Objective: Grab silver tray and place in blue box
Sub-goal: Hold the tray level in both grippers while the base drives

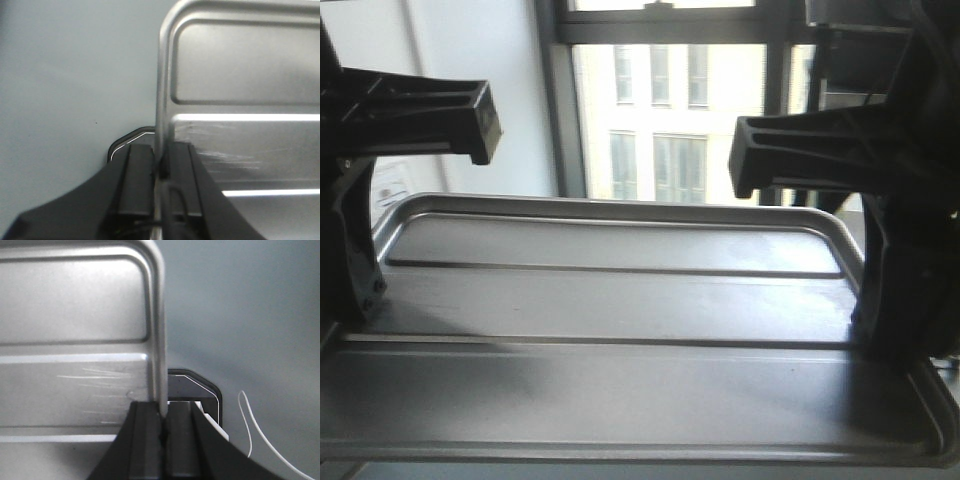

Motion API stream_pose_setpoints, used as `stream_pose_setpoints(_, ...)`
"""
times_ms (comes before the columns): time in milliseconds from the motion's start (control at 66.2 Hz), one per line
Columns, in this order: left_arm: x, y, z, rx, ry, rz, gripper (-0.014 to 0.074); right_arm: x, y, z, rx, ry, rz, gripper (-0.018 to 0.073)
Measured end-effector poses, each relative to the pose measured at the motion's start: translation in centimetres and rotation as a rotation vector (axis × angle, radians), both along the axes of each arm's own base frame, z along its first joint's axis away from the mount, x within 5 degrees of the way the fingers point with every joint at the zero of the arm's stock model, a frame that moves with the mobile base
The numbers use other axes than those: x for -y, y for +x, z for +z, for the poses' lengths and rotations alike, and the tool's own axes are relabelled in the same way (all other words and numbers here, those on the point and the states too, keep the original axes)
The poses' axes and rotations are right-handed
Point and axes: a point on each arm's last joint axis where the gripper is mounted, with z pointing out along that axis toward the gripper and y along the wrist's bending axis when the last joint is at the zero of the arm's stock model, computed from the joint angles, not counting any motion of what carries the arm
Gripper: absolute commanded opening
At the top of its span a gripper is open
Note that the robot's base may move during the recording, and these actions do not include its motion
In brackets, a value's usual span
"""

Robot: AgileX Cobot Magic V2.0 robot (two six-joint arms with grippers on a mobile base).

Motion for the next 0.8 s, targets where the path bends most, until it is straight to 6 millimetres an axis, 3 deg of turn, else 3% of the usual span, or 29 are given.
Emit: stream_pose_setpoints(801,0.0,0.0,0.0,0.0,0.0,0.0,0.0005,0.0,0.0,0.0,0.0,0.0,0.0,0.0056)
